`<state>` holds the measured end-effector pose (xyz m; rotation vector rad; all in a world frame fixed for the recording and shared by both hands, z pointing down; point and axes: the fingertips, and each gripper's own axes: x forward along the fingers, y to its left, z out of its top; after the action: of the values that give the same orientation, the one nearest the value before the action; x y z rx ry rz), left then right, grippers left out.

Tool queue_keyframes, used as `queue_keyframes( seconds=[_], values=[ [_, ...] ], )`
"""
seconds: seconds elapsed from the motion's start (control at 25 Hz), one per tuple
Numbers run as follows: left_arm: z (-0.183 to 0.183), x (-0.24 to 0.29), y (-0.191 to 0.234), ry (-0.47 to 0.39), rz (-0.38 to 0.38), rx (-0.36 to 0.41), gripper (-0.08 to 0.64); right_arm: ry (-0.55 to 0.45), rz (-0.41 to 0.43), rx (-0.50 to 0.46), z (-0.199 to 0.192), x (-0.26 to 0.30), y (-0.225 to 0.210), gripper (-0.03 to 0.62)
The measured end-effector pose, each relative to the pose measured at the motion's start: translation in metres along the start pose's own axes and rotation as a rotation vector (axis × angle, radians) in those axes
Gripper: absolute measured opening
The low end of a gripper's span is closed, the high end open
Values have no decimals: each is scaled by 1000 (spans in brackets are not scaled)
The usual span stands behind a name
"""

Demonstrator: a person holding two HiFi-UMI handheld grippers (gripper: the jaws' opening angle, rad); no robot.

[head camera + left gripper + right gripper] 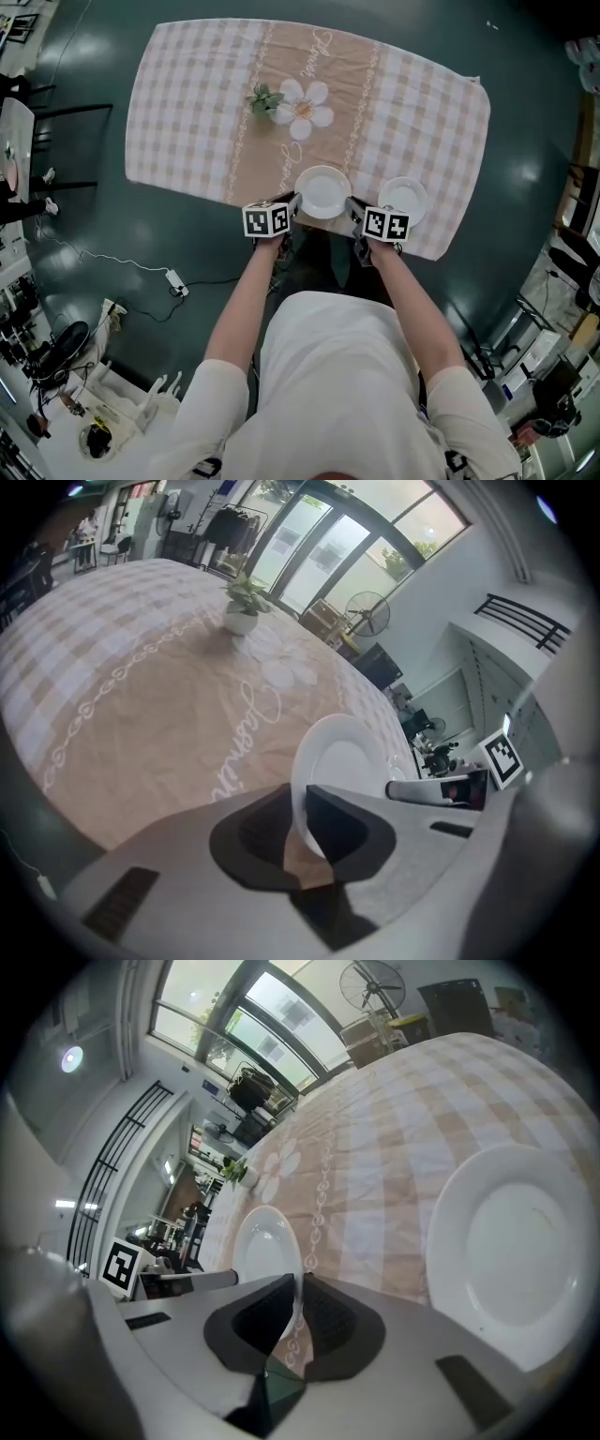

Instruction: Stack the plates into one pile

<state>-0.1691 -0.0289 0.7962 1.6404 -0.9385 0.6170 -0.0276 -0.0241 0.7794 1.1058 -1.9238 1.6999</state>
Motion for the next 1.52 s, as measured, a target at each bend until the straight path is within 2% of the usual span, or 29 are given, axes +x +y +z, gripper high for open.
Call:
queue_keyframes(
  seconds=[0.44, 0.84, 1.16, 1.52],
  values=[
    [-3, 14, -57, 38, -24, 56, 52, -60, -22, 28, 4, -55, -29, 51],
    [-15, 46, -116, 101, -75, 137, 50, -101, -72, 79, -2, -106, -77, 51],
    [-23, 75, -153, 124, -111, 123, 44, -120, -107, 134, -7, -129, -117, 52],
    [-33, 95, -175, 165, -100, 132, 43, -113, -152, 107, -3, -148, -146, 52]
  ],
)
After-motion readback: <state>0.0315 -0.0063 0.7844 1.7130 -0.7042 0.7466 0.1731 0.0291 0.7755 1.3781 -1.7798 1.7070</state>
